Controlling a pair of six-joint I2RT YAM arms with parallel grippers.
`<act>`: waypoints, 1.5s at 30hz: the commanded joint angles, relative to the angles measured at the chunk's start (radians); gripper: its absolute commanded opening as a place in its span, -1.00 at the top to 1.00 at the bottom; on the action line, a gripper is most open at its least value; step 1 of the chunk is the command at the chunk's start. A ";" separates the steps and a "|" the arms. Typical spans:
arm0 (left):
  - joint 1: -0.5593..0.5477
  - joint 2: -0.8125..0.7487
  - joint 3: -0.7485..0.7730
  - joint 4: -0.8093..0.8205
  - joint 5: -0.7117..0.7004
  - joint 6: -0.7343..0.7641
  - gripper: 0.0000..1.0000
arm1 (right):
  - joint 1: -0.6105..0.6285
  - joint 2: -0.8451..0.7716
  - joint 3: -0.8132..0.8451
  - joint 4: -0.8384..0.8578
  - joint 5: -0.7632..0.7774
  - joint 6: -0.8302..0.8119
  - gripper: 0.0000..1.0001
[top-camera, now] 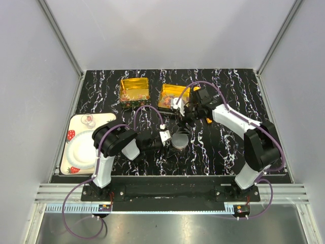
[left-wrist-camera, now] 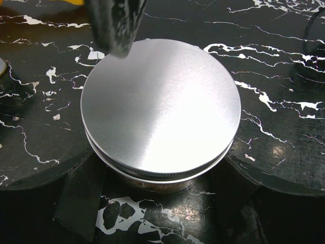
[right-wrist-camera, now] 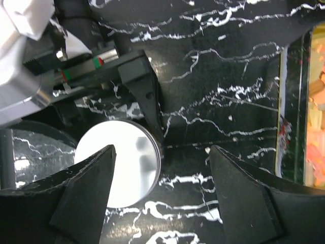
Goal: Pack the candies
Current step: Screw the bottle lid onto the packing bottle.
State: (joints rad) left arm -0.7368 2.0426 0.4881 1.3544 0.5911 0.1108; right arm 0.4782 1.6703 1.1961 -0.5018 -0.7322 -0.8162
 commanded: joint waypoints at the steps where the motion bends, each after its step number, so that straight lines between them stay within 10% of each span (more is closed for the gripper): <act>1: 0.004 -0.002 0.000 0.295 0.029 0.024 0.40 | -0.003 0.026 0.000 0.088 -0.084 0.064 -0.61; 45: 0.005 -0.004 0.001 0.288 0.015 0.026 0.42 | -0.003 0.054 0.014 -0.365 0.091 -0.144 0.14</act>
State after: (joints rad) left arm -0.7380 2.0426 0.4889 1.3483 0.6125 0.1040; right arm 0.4786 1.7782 1.2491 -0.7345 -0.7280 -0.9054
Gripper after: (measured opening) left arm 0.779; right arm 0.440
